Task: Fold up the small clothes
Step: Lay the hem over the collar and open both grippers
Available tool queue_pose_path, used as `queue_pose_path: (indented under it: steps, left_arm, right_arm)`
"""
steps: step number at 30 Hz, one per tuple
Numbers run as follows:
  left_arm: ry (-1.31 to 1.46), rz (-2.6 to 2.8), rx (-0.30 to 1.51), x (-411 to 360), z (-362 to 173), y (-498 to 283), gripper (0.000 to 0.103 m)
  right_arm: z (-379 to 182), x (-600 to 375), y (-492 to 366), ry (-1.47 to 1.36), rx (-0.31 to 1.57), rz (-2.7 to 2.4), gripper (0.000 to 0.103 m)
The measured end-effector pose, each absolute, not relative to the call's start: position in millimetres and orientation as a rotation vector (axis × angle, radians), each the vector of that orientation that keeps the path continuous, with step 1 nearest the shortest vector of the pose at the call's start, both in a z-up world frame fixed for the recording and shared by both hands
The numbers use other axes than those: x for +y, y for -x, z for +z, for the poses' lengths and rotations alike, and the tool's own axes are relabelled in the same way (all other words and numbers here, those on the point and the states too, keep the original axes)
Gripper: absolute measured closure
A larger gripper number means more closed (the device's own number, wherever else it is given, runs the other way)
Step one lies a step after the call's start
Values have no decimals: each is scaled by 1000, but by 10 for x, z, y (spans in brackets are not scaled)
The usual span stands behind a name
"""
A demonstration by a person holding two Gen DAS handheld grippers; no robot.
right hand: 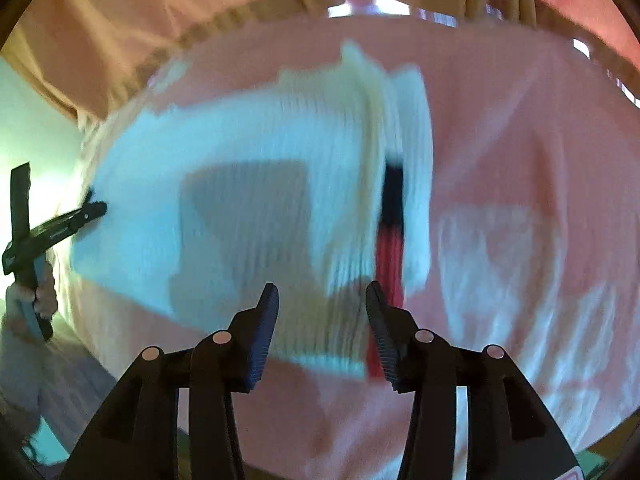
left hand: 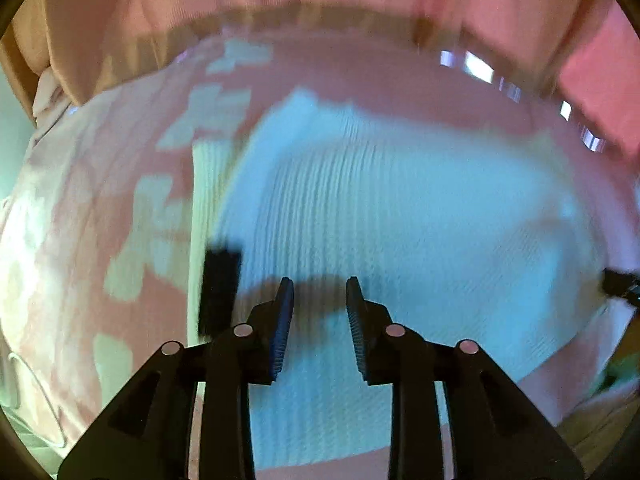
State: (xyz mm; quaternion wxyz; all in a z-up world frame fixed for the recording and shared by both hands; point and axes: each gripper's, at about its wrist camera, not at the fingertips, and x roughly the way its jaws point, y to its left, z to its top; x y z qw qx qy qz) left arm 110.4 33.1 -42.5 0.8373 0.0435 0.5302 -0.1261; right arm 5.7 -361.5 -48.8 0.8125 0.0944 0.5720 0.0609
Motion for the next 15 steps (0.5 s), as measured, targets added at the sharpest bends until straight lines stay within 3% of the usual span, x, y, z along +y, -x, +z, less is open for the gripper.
queue_pose_path:
  steps: [1, 3, 4, 7, 11, 14, 15]
  left_arm:
    - [-114, -262, 1109, 346, -493, -1054, 75]
    - [-150, -257, 1079, 330, -485, -1013, 75]
    - [-156, -255, 1078, 327, -477, -1007, 75]
    - [-125, -241, 1091, 375, -479, -1033, 76]
    - [-133, -231, 1078, 387, -482, -1022, 76]
    - [-123, -230, 1050, 342, -353, -961, 76]
    - [-88, -239, 1043, 344, -305, -965, 76]
  right_arm:
    - [-565, -3618, -15, -193, 1237, 114, 69]
    - [-597, -3592, -18, -178, 1240, 111, 102]
    - [-574, -3595, -20, -157, 1230, 94, 103]
    - [-385, -3627, 39, -90, 1163, 28, 103]
    - [-527, -3965, 6, -133, 1215, -125, 102]
    - [-347, -3911, 17, -251, 1134, 2, 88]
    - [-297, -3849, 9, -243, 1116, 20, 75]
